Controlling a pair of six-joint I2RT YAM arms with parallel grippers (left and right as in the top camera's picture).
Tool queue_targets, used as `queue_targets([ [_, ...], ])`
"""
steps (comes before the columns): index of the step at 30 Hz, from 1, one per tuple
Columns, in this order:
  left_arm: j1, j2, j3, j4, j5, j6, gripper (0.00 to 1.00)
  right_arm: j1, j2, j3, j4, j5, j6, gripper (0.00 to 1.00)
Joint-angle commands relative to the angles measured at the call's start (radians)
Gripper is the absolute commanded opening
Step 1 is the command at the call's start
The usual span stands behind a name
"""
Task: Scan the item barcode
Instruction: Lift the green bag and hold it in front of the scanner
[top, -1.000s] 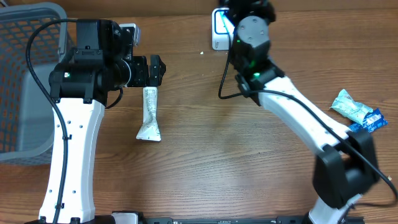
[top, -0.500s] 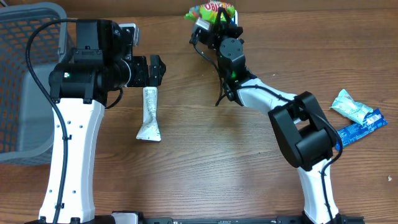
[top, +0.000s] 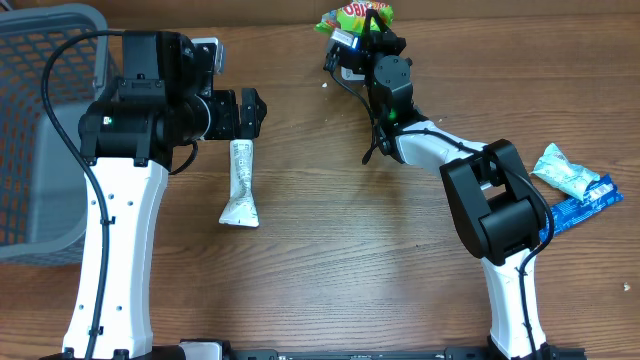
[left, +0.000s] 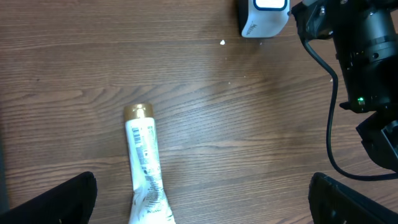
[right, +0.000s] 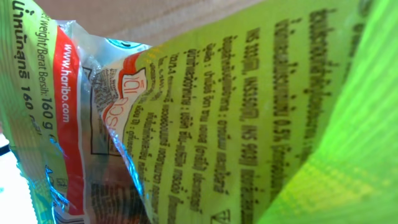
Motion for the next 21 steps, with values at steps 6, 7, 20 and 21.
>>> queue_targets([
  [6,-0.003,0.003,0.015,0.001,0.015,0.019,1.00,-0.014,-0.009,0.092,0.019,-0.031,0.008,0.04],
  [7,-0.003,0.003,0.015,0.001,0.016,0.019,1.00,-0.016,-0.009,0.103,0.007,-0.030,0.031,0.04],
  [20,-0.003,0.003,0.015,0.000,0.015,0.019,1.00,-0.013,-0.012,0.107,-0.034,0.057,0.262,0.04],
  [21,-0.003,0.003,0.015,0.001,0.016,0.019,1.00,-0.001,-0.026,0.107,-0.075,0.101,0.326,0.04],
])
